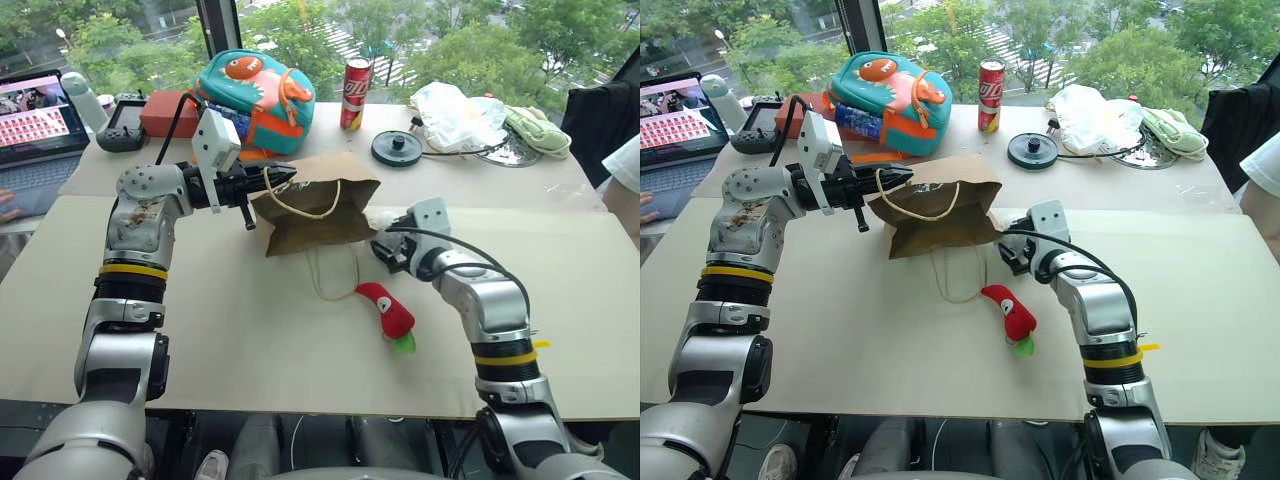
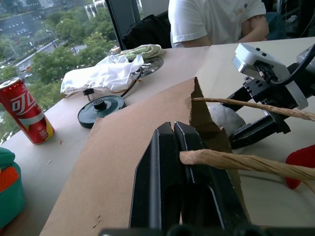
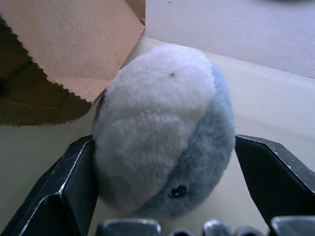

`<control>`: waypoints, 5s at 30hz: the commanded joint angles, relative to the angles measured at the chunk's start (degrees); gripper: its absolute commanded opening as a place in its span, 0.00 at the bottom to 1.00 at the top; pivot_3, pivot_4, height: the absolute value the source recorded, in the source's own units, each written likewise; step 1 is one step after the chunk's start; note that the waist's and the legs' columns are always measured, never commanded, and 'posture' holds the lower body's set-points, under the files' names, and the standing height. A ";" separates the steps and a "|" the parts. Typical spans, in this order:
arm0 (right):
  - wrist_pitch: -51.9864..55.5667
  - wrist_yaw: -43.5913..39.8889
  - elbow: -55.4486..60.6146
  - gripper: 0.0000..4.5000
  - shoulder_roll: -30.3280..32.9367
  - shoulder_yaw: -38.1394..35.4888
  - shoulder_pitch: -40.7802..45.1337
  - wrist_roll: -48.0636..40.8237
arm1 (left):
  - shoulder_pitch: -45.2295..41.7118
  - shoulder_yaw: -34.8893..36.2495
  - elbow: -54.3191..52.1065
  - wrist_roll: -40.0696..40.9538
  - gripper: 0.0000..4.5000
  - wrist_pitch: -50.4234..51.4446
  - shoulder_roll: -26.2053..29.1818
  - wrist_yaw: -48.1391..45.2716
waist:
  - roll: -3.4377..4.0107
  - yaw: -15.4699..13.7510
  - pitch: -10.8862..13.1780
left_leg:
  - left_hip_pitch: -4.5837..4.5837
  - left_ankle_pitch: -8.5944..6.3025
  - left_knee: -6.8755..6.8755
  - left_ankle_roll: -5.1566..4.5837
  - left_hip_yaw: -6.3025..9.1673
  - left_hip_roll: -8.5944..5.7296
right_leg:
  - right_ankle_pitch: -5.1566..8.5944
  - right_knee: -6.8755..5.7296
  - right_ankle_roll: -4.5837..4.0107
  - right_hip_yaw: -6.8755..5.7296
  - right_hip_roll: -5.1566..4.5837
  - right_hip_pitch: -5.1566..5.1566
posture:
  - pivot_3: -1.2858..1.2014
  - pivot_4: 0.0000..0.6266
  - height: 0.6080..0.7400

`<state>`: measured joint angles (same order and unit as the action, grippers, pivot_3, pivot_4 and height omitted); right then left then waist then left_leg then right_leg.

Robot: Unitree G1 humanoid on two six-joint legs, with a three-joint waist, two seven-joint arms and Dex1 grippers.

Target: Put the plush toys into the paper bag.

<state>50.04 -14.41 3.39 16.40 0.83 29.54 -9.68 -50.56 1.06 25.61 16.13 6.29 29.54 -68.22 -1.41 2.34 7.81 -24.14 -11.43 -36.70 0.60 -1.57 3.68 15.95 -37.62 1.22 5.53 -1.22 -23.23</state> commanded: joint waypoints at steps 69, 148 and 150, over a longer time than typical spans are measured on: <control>22.45 -7.77 24.93 0.99 12.68 -8.48 3.15 -23.44 | -1.57 1.40 -2.44 3.44 0.00 3.14 -1.53 1.39 | 0.05 -0.57 0.03 | -0.17 0.00 0.34 -0.01 0.01 -0.07 | 0.01 0.06 0.02 -0.04 -0.09 -0.10 | 0.52 0.24 0.91; 3.56 -7.15 -6.31 0.88 -7.08 17.57 26.98 -2.59 | -2.19 1.16 -1.75 3.05 0.00 3.07 -2.28 0.35 | 0.11 -1.28 0.03 | -0.15 0.00 0.00 -0.01 0.13 -0.09 | 0.05 -0.26 0.06 -0.04 -0.04 -0.05 | 0.52 0.24 0.91; 4.68 -7.72 -4.74 1.00 -6.60 17.11 26.23 -2.71 | -2.26 1.17 -1.63 3.01 0.00 3.02 -2.27 0.38 | 0.11 -1.24 0.03 | -0.15 0.00 0.00 -0.01 0.13 -0.09 | 0.05 -0.26 0.06 -0.04 -0.04 -0.05 | 0.52 0.24 0.91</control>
<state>54.69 -21.45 -4.43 9.52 19.74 55.56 -12.48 -51.69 1.55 25.64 18.37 10.15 26.98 -68.05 -1.30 1.09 7.84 -24.28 -11.43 -36.70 0.59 -1.44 3.59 15.99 -37.88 1.28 5.49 -1.26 -23.28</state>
